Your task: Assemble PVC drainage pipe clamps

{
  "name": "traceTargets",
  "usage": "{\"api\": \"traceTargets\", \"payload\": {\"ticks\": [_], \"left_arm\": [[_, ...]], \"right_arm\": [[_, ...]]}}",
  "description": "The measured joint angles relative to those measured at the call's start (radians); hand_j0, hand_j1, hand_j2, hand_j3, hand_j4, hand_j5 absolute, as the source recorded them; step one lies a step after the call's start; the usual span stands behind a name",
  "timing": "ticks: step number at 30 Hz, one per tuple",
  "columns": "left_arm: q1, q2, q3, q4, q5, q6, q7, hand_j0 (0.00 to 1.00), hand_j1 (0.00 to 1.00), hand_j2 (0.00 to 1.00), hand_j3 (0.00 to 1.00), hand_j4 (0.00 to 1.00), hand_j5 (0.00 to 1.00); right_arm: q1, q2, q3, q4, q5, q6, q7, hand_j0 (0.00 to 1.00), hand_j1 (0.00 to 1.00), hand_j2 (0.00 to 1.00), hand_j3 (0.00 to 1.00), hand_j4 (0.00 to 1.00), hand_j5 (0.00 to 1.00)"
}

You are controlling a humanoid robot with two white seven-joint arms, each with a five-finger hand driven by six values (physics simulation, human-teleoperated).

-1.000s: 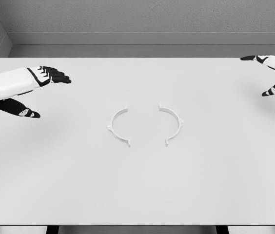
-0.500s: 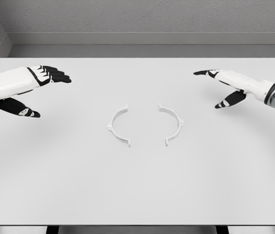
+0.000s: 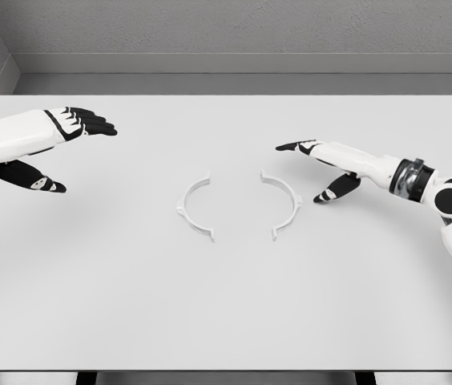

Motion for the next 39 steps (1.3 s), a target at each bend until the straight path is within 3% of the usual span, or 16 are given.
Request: {"api": "traceTargets", "payload": {"ticks": [39], "left_arm": [[-0.009,0.000,0.000,-0.002,0.000,0.000,0.000,1.00,1.00,1.00,1.00,1.00,1.00]], "right_arm": [[-0.012,0.063,0.064,-0.033,0.000,0.000,0.000,1.00,1.00,1.00,1.00,1.00,1.00]]}}
